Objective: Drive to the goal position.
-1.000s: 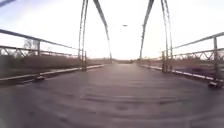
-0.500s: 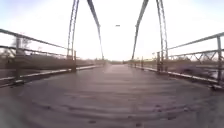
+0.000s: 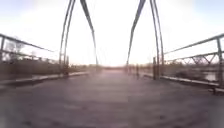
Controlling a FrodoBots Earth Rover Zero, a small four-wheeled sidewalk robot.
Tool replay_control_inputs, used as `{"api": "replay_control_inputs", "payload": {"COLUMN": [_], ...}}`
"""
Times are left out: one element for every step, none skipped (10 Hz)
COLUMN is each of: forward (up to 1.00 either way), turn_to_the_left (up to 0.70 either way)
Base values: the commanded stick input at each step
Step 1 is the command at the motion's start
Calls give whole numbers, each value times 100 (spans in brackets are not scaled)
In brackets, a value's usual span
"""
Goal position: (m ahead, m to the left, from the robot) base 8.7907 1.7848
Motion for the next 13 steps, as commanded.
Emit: {"api": "replay_control_inputs", "payload": {"forward": [100,100,100,100,100,100,100,100,100,100,100,100,100], "turn_to_the_left": [1,1,1,1,1,1,1,1,1,1,1,1,1]}}
